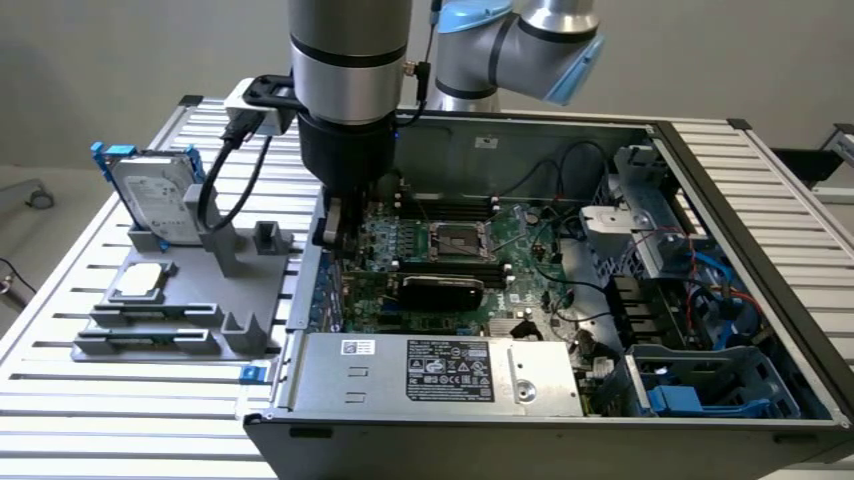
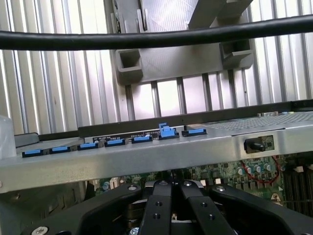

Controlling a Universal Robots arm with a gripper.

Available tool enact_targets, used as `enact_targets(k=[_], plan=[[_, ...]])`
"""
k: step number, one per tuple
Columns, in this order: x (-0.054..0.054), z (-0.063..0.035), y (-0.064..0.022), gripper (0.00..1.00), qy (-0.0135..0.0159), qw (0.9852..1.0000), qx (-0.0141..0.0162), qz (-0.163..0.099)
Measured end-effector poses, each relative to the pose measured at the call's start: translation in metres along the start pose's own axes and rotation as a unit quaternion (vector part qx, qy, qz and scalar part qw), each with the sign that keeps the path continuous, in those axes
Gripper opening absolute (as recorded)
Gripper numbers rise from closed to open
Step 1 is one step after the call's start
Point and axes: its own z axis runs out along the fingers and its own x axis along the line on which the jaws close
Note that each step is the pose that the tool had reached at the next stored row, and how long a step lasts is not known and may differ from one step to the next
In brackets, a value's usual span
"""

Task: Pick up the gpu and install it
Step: 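Press down on the gpu until it lock into place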

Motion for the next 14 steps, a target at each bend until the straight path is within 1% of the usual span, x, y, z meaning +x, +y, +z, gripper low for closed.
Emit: enact_targets(k=[9, 11, 14], plan=[[0.0, 0.0009, -0.0002, 0.11, -0.0005, 1.0, -0.0017, 0.0], [-0.0001, 0.0, -0.0003, 0.11, -0.0008, 1.0, -0.0032, 0.0], [-0.0002, -0.007, 0.0001, 0.11, 0.0, 1.0, -0.0064, 0.0]])
